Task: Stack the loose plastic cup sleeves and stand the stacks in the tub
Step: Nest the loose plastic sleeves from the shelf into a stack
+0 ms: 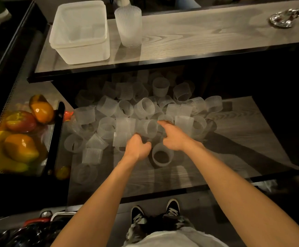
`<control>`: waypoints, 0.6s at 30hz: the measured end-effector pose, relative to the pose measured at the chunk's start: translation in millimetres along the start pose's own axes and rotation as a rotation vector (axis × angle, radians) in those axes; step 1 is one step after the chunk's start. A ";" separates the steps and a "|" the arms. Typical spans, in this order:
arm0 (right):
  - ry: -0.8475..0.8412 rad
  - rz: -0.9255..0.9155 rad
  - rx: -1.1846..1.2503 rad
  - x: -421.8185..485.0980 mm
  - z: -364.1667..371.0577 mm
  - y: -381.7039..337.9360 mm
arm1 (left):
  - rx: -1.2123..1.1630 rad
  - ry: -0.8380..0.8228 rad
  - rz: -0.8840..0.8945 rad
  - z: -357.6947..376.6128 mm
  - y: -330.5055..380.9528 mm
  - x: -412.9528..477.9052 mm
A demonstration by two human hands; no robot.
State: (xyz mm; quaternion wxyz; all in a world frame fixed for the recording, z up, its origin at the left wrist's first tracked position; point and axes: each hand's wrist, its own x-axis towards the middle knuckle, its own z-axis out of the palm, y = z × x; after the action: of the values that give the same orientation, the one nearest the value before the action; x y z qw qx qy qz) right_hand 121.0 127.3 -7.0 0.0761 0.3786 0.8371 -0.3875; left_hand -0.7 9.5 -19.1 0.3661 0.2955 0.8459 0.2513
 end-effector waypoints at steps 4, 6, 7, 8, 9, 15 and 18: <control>-0.055 0.023 -0.004 16.8 0.4 -6.0 | -0.159 -0.017 -0.017 3.5 3.0 3.9; -0.074 0.015 -0.018 22.4 -0.7 -7.4 | -0.237 -0.024 -0.033 3.1 9.1 3.0; -0.091 0.016 -0.020 25.3 -0.5 -8.2 | -0.276 -0.025 -0.048 2.6 11.0 4.1; -0.102 0.018 -0.016 27.3 0.0 -8.1 | -0.315 -0.027 -0.065 2.1 12.8 4.6; -0.105 0.022 -0.004 28.3 0.0 -7.0 | -0.350 -0.033 -0.075 2.1 15.0 5.3; 0.063 0.043 0.185 26.5 -9.6 2.3 | -0.392 -0.015 -0.070 2.9 29.4 10.4; 0.035 0.103 0.194 31.4 -6.9 4.5 | -0.344 0.023 -0.122 -0.4 25.8 14.3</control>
State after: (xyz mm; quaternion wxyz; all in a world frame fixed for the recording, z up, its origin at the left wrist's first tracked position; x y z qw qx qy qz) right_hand 103.2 152.1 -18.1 0.0443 0.4333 0.7762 -0.4557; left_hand -0.8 37.2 -9.1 0.4160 0.1736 0.8109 0.3730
